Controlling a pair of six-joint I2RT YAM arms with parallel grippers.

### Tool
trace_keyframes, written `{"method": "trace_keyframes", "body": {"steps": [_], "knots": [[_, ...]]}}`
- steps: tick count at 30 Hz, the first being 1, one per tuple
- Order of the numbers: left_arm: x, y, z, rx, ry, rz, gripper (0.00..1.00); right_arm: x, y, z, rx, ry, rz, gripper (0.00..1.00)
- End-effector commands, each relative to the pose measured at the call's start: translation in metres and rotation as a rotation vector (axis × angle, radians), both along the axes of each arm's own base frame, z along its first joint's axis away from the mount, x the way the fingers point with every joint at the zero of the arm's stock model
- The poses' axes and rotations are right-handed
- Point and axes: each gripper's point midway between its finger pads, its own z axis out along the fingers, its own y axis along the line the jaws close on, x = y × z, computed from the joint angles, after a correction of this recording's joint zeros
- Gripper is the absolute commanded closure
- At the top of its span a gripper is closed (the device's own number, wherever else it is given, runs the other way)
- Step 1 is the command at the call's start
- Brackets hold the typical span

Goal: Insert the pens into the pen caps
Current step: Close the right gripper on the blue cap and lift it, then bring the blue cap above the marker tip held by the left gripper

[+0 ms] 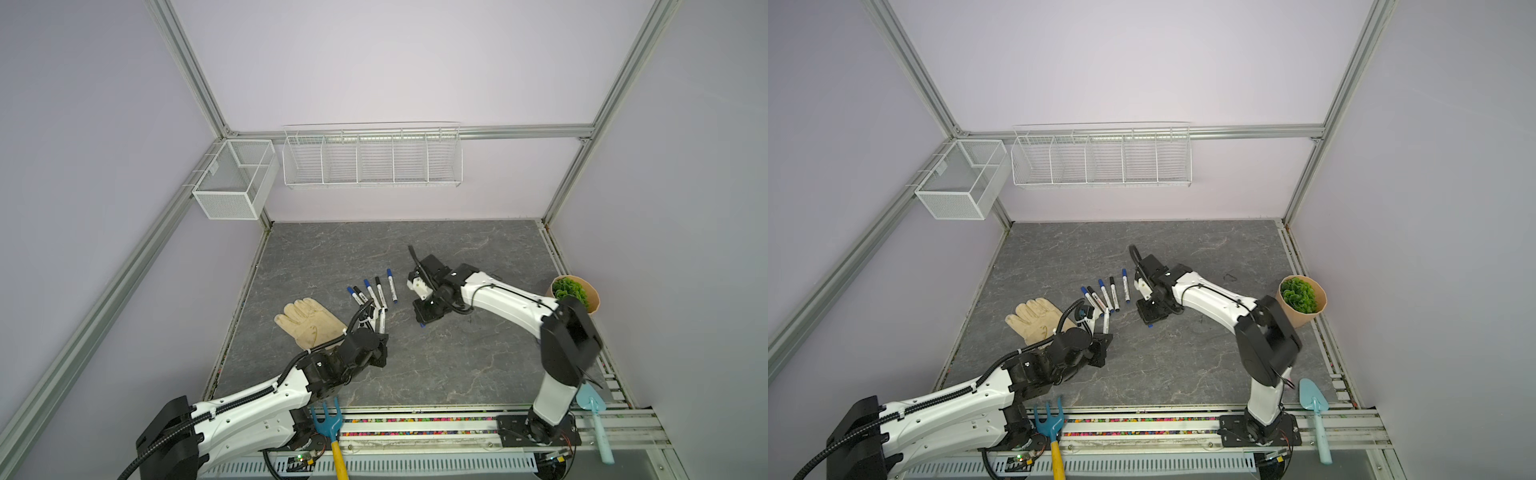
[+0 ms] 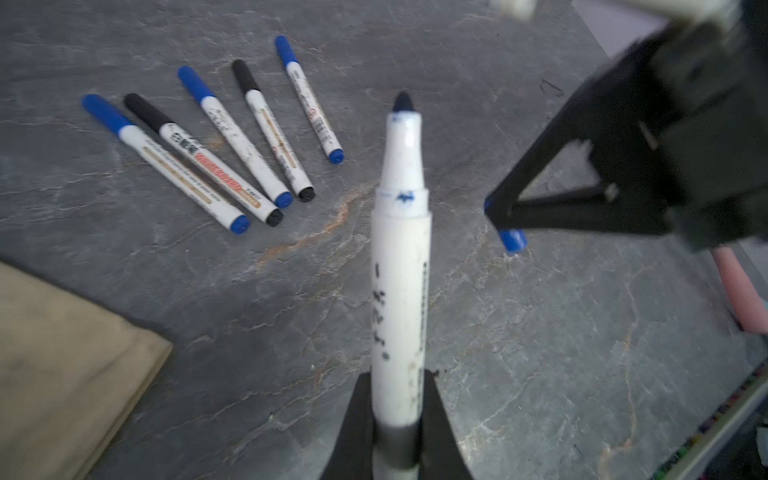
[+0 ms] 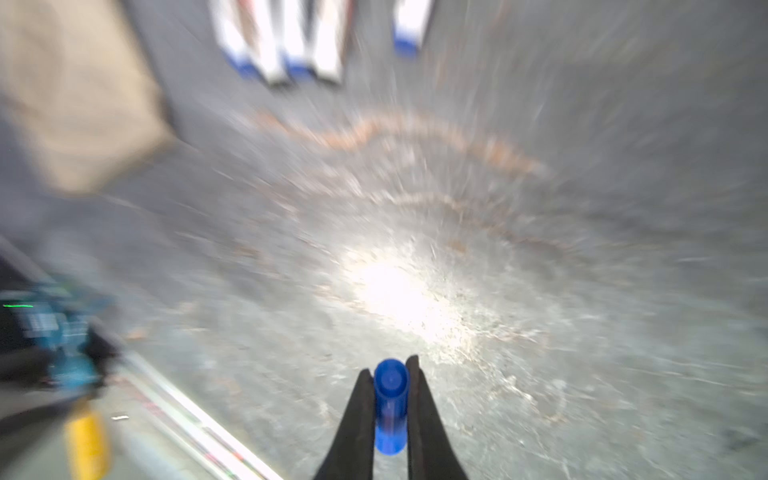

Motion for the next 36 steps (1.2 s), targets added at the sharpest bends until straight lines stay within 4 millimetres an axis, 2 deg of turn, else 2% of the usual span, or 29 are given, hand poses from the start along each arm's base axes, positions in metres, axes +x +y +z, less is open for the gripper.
{"method": "trace_keyframes", "body": {"steps": [1,4,9,22,30,36], "knots": [[-0.004,-0.034,0.026,-0.089,-0.037,-0.137,1.0,0.006,0.014,0.068,0.303,-0.113,-0.003,0.92],[-0.003,-0.044,0.029,-0.103,-0.049,-0.159,1.0,0.003,0.016,0.097,0.429,-0.142,0.008,0.92],[-0.001,-0.059,0.039,-0.134,-0.072,-0.184,1.0,-0.007,0.029,0.111,0.546,-0.102,0.056,0.92],[0.001,-0.076,0.051,-0.162,-0.096,-0.206,1.0,-0.006,0.027,0.101,0.521,-0.107,0.046,0.91],[0.0,-0.076,0.053,-0.166,-0.099,-0.211,1.0,-0.001,0.022,0.093,0.477,-0.121,0.029,0.91],[0.0,-0.074,0.053,-0.165,-0.1,-0.208,1.0,-0.006,0.019,0.09,0.455,-0.12,0.041,0.91]]}}
